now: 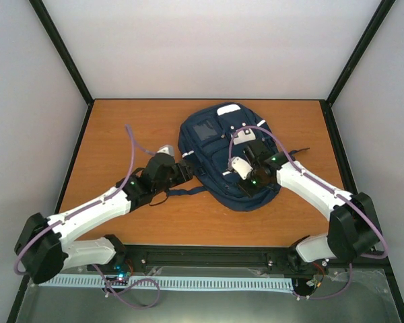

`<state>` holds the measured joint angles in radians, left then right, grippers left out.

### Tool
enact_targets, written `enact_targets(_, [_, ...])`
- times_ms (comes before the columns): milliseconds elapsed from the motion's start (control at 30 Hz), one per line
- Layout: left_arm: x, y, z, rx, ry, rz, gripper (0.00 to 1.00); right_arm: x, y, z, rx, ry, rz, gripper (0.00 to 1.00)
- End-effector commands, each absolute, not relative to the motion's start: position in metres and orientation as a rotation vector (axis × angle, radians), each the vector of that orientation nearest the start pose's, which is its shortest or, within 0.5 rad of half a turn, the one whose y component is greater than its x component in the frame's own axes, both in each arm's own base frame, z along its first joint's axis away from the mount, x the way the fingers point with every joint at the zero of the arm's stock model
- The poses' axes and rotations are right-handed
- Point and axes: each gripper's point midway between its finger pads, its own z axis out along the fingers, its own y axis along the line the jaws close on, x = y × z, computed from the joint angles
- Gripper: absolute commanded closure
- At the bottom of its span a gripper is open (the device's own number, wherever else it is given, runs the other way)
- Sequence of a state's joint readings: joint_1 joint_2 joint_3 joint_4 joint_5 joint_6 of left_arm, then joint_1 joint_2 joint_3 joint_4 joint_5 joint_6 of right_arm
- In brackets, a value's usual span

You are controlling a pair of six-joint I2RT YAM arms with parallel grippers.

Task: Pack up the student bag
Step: Zip the student bag at the center of the board.

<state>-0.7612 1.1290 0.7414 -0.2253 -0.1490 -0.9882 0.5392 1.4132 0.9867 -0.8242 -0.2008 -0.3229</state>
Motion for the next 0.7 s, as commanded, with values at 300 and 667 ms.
enact_targets(300, [0.286, -0.318, 0.167, -0.489, 2.377, -1.094, 0.54, 0.246, 0.185, 0.113, -1.227, 2.460, 0.334, 0.97])
enact_targets(667, [0.292, -0.371, 0.145, -0.479, 2.472, -1.221, 0.56, 0.239, 0.189, 0.114, -1.255, 2.439, 0.386, 0.97])
